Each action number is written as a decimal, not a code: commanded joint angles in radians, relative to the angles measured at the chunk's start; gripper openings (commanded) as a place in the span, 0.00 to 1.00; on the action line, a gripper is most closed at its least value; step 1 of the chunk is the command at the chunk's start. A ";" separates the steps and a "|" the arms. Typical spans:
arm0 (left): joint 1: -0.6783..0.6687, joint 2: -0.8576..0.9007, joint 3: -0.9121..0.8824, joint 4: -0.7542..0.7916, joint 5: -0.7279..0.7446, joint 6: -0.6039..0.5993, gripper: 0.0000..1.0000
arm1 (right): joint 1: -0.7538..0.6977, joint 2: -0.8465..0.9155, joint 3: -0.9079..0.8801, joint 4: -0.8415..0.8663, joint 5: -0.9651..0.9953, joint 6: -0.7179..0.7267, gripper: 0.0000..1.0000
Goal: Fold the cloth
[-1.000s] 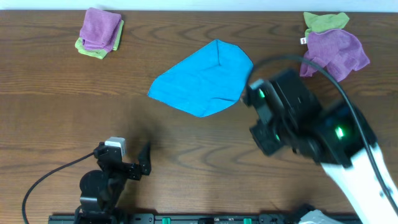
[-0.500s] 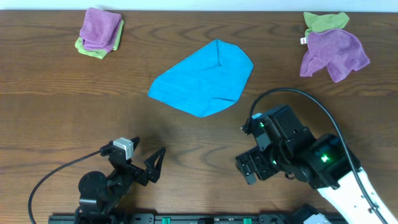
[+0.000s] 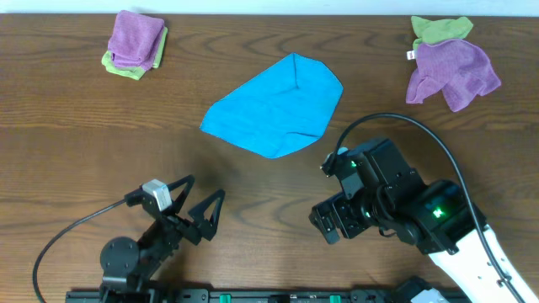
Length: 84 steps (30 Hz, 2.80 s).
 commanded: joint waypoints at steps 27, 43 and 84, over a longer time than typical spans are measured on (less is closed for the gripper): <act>-0.364 1.541 1.186 -0.459 -0.624 0.426 0.95 | -0.186 -0.227 -0.001 0.003 0.265 0.054 0.85; -0.328 2.079 1.601 -0.446 -0.710 0.519 0.95 | -0.227 0.051 -0.003 0.247 0.270 0.037 0.18; -0.373 2.207 1.601 -0.267 -0.329 0.660 0.73 | -0.337 -0.028 -0.003 0.171 0.270 0.035 0.43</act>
